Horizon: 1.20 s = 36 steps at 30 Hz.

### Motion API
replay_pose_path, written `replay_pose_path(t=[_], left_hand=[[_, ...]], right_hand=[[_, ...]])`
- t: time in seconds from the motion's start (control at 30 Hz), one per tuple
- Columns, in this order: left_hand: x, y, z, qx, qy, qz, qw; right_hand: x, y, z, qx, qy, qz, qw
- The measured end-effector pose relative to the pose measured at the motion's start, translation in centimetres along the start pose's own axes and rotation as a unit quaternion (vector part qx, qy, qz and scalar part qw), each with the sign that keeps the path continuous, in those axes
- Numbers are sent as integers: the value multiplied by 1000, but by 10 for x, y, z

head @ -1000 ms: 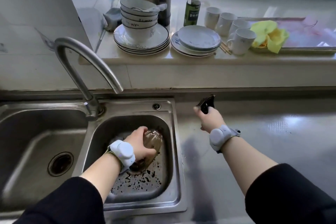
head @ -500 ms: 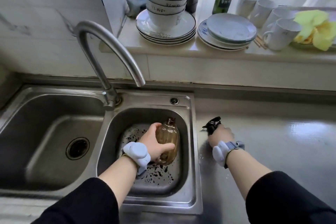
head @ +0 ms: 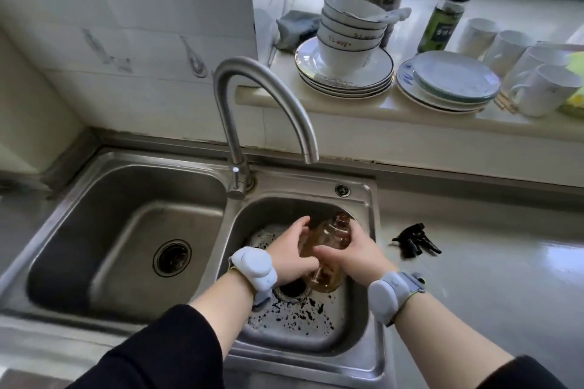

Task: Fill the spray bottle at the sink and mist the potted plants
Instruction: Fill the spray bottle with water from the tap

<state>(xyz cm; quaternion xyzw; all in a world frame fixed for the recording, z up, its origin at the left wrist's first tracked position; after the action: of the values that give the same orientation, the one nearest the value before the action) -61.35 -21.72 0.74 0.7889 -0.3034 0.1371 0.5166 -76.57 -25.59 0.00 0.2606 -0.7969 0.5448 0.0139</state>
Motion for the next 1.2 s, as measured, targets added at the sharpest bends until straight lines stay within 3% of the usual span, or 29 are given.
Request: replay_pose_path(t=[0.07, 0.13, 0.2, 0.4, 0.6, 1.2], left_hand=[[33, -12, 2, 43, 118, -34, 991], [71, -24, 7, 100, 268, -63, 956], [103, -33, 16, 136, 321, -43, 936], [143, -46, 55, 150, 236, 112, 954], [154, -54, 63, 156, 272, 174, 933], [141, -71, 54, 123, 293, 170, 933]], right_hand=[[4, 2, 4, -1, 19, -8, 1000], [8, 2, 6, -4, 34, -30, 999], [6, -1, 9, 4, 41, -63, 997], [-8, -10, 10, 24, 45, -112, 992], [-21, -29, 13, 53, 36, -120, 991], [-32, -38, 10, 58, 51, -110, 991]])
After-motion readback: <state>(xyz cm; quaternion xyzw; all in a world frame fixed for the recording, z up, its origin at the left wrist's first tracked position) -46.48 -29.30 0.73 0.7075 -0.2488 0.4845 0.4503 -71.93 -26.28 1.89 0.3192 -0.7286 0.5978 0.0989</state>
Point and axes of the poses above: each hand's wrist, its own z-axis towards the middle knuckle, its own x-axis out of the back of the hand, y = z × x, the point moved 4 cm from there along z, towards the middle knuckle, and after that the axes turned 9 degrees about z, right-handed, at the moved point
